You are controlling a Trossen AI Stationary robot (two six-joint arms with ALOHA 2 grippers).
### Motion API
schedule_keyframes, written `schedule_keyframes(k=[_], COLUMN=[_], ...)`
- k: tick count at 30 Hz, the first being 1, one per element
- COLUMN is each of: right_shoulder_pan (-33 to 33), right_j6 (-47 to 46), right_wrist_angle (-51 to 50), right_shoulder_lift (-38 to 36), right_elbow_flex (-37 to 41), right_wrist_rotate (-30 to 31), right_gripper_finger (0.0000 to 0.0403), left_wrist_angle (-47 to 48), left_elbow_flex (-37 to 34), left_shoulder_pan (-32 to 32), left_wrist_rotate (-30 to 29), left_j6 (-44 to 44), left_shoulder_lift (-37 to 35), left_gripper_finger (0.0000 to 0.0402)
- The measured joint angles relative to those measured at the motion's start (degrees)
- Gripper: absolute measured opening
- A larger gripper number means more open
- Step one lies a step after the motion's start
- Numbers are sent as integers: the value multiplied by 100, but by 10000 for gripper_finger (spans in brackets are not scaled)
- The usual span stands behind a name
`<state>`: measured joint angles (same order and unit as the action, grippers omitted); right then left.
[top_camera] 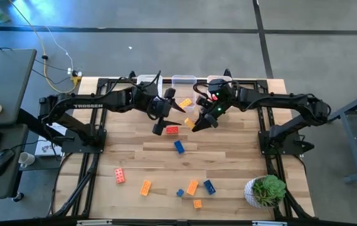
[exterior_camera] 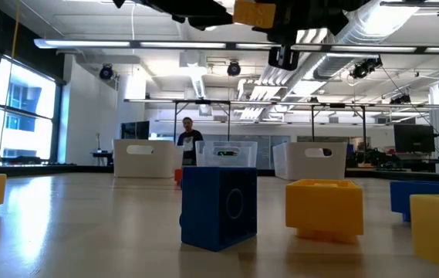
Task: Sort & place blocks by color
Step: Put the yellow game piece into the transparent bin
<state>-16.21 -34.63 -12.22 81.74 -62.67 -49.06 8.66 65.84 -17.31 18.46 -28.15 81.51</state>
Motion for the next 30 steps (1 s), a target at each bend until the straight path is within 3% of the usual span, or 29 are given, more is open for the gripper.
schedule_keyframes(k=[15, 30], right_shoulder_pan=[14, 0], right_j6=[-293, -410], right_wrist_angle=[1238, 1603], right_shoulder_lift=[642, 688], right_elbow_flex=[4, 7], right_wrist_rotate=[-346, 134], right_gripper_finger=[107, 107], left_wrist_angle=[102, 259], left_elbow_flex=[0, 0], left_shoulder_pan=[82, 82], left_wrist_rotate=[66, 330], left_j6=[-12, -75], left_shoulder_lift=[1, 5], left_gripper_finger=[239, 239])
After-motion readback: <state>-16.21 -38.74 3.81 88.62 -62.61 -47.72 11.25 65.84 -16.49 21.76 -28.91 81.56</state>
